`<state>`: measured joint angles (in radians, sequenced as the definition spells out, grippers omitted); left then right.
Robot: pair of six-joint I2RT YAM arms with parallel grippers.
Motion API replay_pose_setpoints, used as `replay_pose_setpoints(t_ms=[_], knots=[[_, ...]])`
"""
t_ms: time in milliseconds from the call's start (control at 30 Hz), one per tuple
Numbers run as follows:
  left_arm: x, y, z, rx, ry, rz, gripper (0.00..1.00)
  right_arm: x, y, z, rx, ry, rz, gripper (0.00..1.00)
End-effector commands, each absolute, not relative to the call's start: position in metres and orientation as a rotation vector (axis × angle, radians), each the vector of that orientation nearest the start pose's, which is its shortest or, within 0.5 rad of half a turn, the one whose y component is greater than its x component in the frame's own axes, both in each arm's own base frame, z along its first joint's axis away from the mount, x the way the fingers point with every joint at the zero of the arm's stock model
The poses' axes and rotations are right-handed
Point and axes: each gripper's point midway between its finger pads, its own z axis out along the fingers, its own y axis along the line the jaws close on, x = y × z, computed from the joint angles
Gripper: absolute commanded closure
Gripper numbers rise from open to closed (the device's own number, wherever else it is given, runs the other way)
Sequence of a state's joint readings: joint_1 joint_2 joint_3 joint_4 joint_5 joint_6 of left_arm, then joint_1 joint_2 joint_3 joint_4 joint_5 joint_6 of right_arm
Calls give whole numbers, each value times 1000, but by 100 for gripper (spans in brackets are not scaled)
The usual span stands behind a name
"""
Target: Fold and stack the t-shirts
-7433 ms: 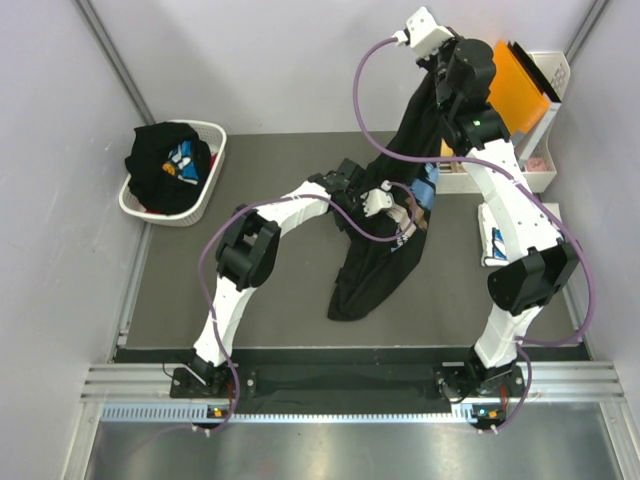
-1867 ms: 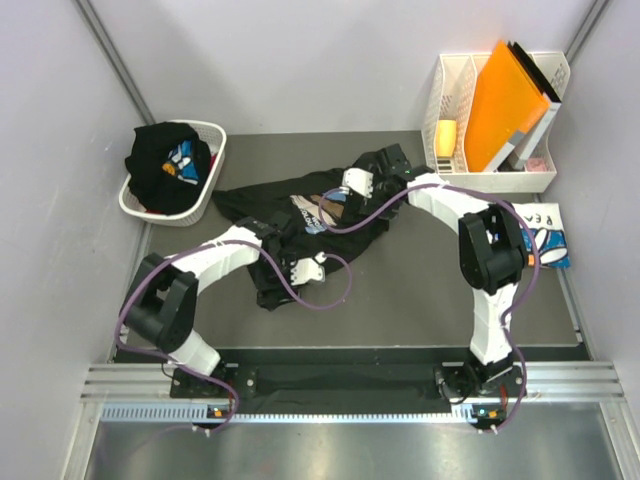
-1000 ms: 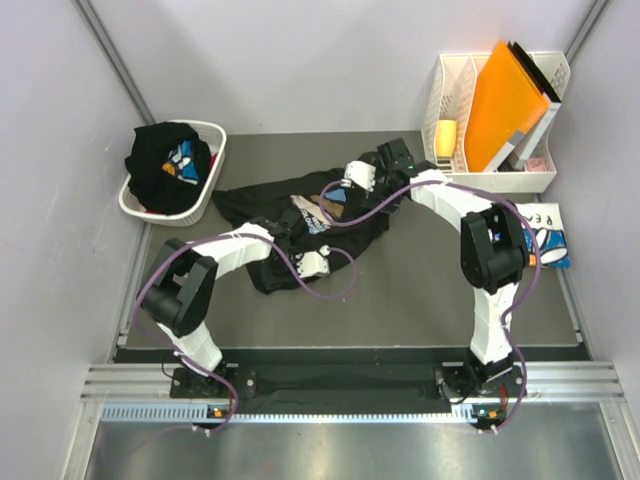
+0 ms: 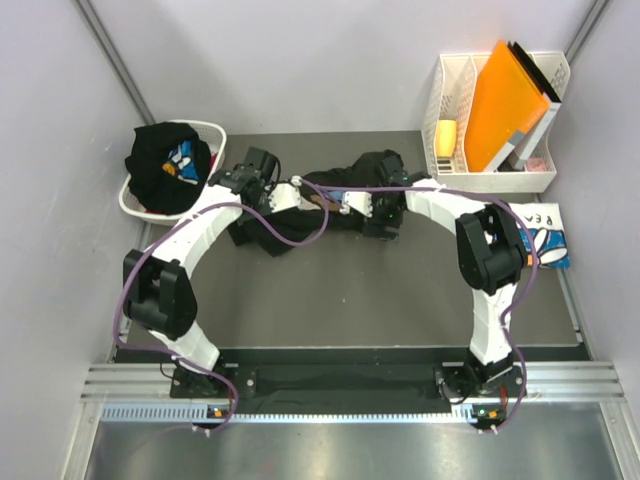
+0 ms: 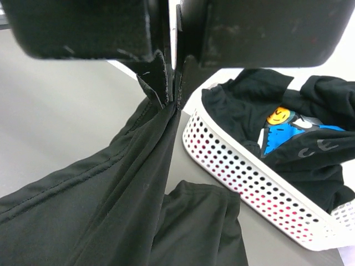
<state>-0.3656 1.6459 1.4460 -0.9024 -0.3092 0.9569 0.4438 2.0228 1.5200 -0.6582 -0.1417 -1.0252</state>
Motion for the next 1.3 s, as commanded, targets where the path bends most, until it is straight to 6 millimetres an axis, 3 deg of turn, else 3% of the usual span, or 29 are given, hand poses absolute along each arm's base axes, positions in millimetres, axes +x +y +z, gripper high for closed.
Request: replay_pose_setpoints(t_ms=[0, 100, 233, 400, 467, 567, 600, 700, 767, 833, 900, 1033, 1167, 1267], knots=[[393, -49, 179, 1545, 2191, 660, 100, 409, 212, 49, -1872, 1911, 79, 12], [396, -46, 181, 1532, 2194, 664, 100, 413, 221, 46, -1844, 1908, 73, 12], [397, -46, 180, 1534, 2194, 661, 100, 436, 233, 48, -1749, 1890, 3, 15], [397, -48, 179, 1535, 2196, 648, 100, 456, 234, 40, -1702, 1892, -90, 16], [395, -47, 178, 1539, 2198, 645, 100, 464, 236, 41, -1679, 1882, -116, 21], [395, -46, 177, 1545, 2193, 646, 100, 472, 237, 37, -1659, 1883, -141, 39], [395, -47, 177, 1546, 2191, 645, 100, 473, 238, 35, -1652, 1887, -145, 60], [396, -47, 178, 1553, 2187, 649, 100, 485, 235, 42, -1604, 1886, -207, 100], [396, -46, 178, 1550, 2187, 649, 100, 490, 229, 52, -1582, 1886, -251, 100], [397, -45, 181, 1545, 2179, 651, 100, 496, 223, 74, -1549, 1860, -288, 100], [399, -43, 185, 1529, 2162, 664, 100, 504, 217, 111, -1475, 1814, -338, 100], [412, -35, 201, 1422, 2112, 726, 100, 521, 183, 176, -1316, 1773, -462, 100], [431, -33, 232, 1268, 1990, 820, 100, 526, 152, 249, -1167, 1694, -562, 100], [432, -30, 248, 1228, 1924, 863, 100, 523, 132, 289, -1090, 1655, -615, 100]])
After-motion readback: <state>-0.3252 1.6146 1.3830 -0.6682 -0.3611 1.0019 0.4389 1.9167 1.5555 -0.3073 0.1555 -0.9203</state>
